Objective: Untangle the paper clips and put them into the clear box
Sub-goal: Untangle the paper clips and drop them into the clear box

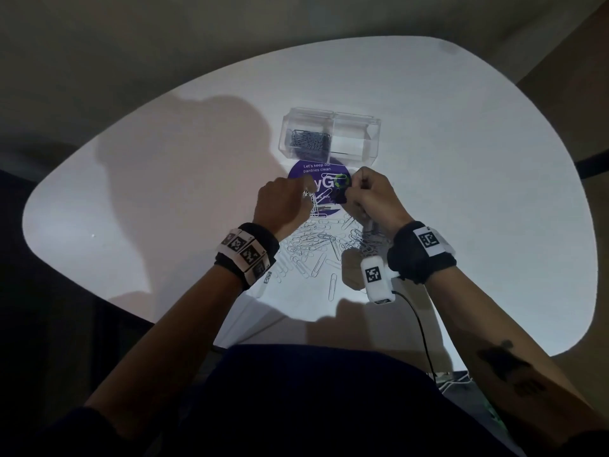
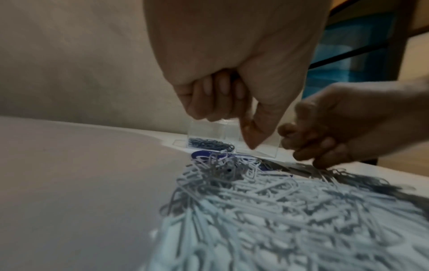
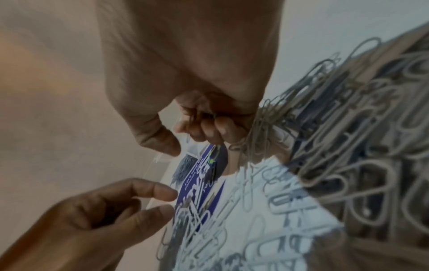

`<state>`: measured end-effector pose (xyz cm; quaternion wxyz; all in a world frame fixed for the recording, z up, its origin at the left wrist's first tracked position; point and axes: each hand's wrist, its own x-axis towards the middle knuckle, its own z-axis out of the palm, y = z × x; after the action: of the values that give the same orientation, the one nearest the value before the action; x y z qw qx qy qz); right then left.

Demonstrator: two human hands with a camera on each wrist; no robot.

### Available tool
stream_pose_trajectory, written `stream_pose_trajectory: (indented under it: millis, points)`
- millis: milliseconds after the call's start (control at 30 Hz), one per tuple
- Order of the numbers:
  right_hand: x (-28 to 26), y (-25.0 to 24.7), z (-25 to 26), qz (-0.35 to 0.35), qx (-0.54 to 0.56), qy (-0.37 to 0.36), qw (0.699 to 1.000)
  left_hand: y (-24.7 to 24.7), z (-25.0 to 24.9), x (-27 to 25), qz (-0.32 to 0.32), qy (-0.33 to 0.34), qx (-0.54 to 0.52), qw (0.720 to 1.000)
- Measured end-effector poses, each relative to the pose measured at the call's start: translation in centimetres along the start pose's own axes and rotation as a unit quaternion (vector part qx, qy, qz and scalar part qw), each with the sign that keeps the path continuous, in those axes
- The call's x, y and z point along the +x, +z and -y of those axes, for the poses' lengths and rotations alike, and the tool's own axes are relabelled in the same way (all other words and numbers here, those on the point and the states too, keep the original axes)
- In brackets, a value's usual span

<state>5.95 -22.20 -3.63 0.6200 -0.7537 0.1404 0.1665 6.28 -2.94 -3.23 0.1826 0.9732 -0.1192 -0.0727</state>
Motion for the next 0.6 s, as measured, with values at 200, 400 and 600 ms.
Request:
stream_pose_trajectory:
  millis: [200, 400, 600]
  points:
    - [1.0, 0.6, -0.2, -0.023, -0.152, -0.091, 0.984, 1.1, -0.2, -0.9, 0.039, 0.042, 0.031, 0.998]
    - [1.4, 0.3, -0.4, -0.014, -0.131, -0.066, 0.989, 1.0, 1.1, -1.5, 0.046, 0.017, 0.045, 0.998]
    - [1.3, 0.1, -0.4, -0.023, -0.124, -0.048, 0.991, 0.3, 1.2, -1.7, 0.033, 0.006, 0.027, 0.999]
